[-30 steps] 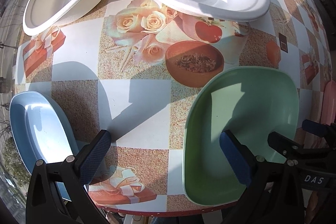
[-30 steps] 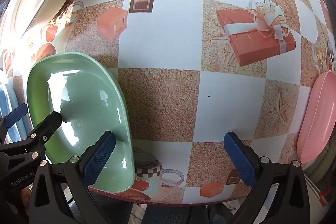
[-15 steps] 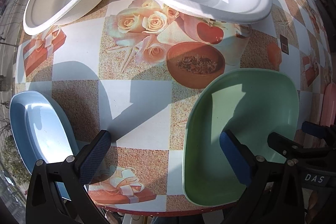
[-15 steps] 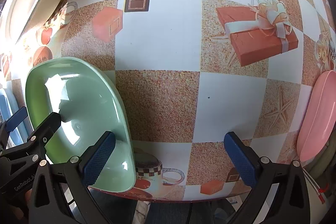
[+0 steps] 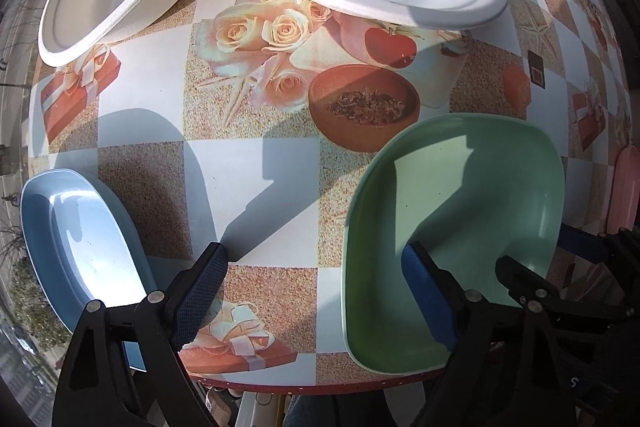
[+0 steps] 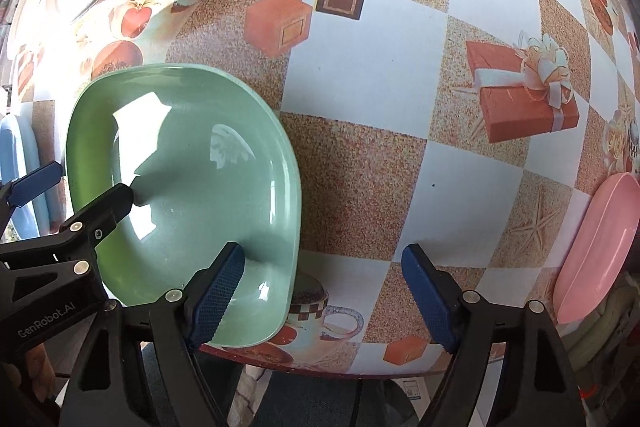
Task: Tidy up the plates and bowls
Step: 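Lift the green plate with the right gripper, then carry the green plate over the blue plate and lower it onto it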
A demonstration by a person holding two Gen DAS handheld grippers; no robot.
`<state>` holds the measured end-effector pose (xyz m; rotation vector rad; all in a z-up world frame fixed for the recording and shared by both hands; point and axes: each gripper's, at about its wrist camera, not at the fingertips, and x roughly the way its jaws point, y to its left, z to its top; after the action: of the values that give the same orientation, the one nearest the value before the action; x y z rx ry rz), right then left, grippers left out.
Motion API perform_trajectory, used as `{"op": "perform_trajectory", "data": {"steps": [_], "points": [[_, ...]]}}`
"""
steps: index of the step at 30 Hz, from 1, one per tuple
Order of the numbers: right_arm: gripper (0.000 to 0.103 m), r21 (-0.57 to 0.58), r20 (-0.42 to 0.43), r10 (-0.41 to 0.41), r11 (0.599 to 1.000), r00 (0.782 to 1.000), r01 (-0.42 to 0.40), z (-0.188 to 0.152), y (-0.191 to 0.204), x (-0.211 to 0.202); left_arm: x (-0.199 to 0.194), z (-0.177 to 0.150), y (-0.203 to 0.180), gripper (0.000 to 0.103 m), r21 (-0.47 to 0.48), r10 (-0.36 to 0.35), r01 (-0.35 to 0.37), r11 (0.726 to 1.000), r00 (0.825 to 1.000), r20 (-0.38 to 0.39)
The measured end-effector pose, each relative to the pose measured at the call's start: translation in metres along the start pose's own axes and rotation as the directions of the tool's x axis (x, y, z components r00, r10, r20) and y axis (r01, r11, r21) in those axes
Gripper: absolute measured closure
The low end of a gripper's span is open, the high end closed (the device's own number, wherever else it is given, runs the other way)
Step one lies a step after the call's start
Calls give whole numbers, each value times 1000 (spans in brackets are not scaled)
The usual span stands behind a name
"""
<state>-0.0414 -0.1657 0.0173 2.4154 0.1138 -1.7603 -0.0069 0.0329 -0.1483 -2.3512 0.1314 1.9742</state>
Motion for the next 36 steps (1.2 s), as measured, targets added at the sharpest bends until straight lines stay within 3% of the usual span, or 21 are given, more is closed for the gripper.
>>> {"op": "perform_trajectory", "data": {"steps": [4,5,6,8,10,12,24,36], "points": [[57,-28,14,13,1000,1000,-13,2,14,-5,-8,-4,-9,29,45,-2,1,999,999,34],[73,-37,18,34,999,999,-33,3,17,-6,-11,-5,-13,40,68,-9,5,998,999,51],[77,-39,13,33,999,999,-33,5,19,-6,-14,-5,-17,56,95,-14,8,995,998,63],[79,-40,8,44,998,999,-43,9,21,-5,-17,-6,-24,71,137,-19,9,991,997,73],[81,-41,0,39,998,999,-39,12,24,-3,-19,-6,-23,72,145,-29,17,989,996,82],[81,-32,-8,42,999,999,-42,15,20,-1,-19,-9,-20,80,143,-32,19,990,996,83],[81,-52,-69,46,997,997,-49,28,26,11,-27,-8,0,84,112,-30,22,993,997,72],[81,-59,-39,59,996,997,-62,34,23,9,-53,-6,8,84,122,-11,-5,992,991,132]]}}
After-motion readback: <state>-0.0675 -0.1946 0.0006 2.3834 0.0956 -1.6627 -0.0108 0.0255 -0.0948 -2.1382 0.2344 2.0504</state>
